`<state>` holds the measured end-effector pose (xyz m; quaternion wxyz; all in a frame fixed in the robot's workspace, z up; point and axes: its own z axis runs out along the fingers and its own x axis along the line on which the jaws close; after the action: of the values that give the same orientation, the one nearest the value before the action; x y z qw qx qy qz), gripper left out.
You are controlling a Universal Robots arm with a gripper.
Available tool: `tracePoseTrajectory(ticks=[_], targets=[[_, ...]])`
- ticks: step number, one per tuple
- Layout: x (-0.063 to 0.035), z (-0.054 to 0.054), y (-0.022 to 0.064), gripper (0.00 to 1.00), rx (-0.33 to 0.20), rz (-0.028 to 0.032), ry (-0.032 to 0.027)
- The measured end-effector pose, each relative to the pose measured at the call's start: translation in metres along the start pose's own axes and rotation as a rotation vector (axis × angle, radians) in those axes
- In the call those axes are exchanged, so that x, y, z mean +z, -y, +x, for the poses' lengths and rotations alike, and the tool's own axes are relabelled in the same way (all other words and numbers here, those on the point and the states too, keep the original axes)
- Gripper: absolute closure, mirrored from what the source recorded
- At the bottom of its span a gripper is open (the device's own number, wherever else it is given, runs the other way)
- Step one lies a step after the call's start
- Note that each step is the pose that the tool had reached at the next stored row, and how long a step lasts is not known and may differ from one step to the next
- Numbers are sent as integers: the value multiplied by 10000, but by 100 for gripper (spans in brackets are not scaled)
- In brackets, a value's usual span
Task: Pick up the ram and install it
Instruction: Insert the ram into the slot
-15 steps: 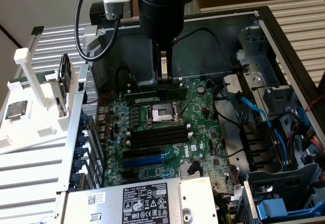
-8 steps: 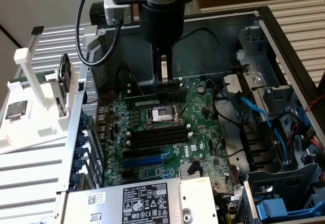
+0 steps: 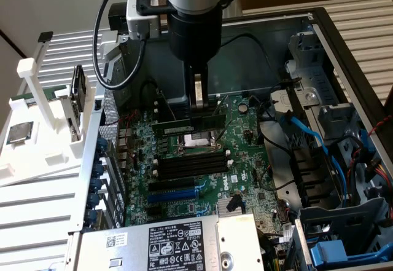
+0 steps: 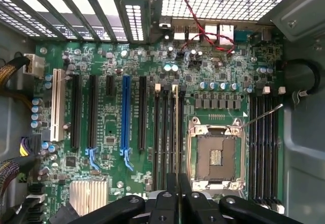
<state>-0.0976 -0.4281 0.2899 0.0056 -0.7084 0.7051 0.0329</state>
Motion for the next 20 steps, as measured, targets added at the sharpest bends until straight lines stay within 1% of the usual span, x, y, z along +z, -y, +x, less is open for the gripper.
tracePoseTrajectory(ticks=[8, 16, 20], targets=[[76, 25, 3, 87, -75, 9, -5], [156, 64, 6, 87, -147, 30, -6], [179, 94, 8, 87, -173, 29, -7]])
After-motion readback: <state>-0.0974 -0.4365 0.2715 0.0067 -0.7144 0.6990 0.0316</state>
